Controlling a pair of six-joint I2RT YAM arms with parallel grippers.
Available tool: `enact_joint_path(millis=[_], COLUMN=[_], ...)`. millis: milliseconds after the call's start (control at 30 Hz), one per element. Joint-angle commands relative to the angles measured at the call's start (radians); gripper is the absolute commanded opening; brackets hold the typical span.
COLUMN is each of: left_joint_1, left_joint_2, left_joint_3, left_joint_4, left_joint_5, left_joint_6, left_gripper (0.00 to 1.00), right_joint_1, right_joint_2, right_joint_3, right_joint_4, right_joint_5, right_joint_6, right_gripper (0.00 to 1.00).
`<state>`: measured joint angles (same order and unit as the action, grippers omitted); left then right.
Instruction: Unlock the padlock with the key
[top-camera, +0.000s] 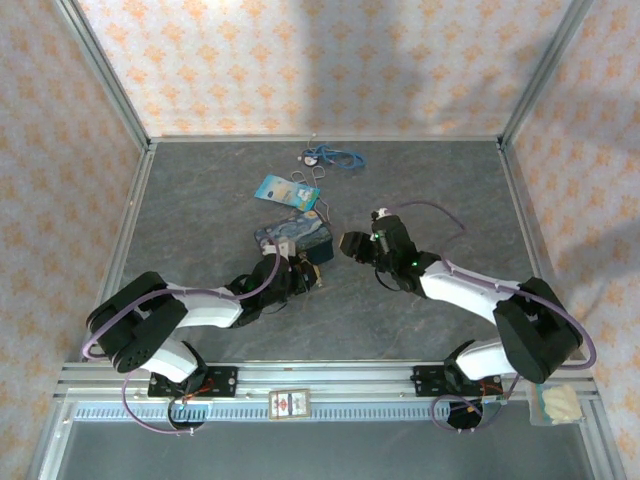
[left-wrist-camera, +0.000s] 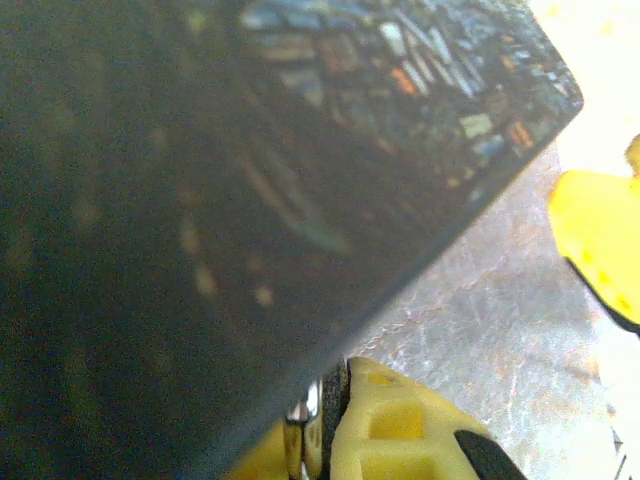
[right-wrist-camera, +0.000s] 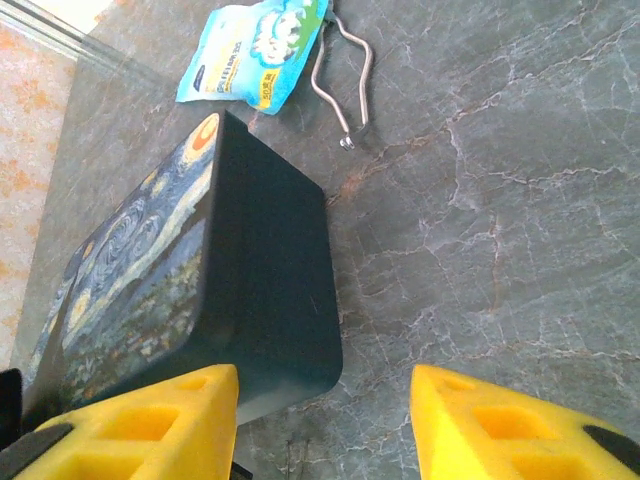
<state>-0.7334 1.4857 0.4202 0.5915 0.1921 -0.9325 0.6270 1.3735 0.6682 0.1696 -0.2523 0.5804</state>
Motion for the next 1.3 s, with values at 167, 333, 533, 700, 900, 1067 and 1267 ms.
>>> enact_joint_path(millis=[167, 333, 533, 700, 900, 1067, 1267], left_joint_1=[-0.006, -0.003, -0.001, 0.018, 0.086, 0.231, 0.449], left_joint_2=[0.028, 0.013, -0.137, -0.36, -0.601, -0.673, -0.6], left_joint_3=[0.008, -0.003, -0.033, -0.075, -0.116, -0.127, -0.131], left_joint_4=[-0.05, -0.05, -0.125, -0.265, -0.363, -0.343, -0.174], left_joint_5=[-0.027, -0.026, -0.074, -0.189, -0.337, -0.326, -0.164], left_joint_6=[-0.028, -0.042, -0.054, -0.061, -0.05, -0.019, -0.028], left_gripper=[0.23, 0.33, 0.49, 0.6, 0.71, 0.8, 0.8], right_joint_1=[0.033, 0.035, 0.062, 0.117, 0.208, 0.288, 0.319], right_joint_2=[-0.05, -0.08, -0.108, -0.089, 0.014, 0.126, 0.226], right_joint_3=[-0.019, -0.036, -0.05, -0.036, 0.031, 0.117, 0.156], right_joint_4=[0.043, 0.049, 0.061, 0.065, -0.005, -0.123, -0.171], right_joint_5=[0.129, 0.177, 0.194, 0.159, 0.063, 0.076, 0.129], right_joint_6=[-0.106, -0.123, -0.18, -0.256, -0.388, -0.535, -0.687], right_gripper=[0.47, 0.47, 0.47, 0.47, 0.47, 0.46, 0.45])
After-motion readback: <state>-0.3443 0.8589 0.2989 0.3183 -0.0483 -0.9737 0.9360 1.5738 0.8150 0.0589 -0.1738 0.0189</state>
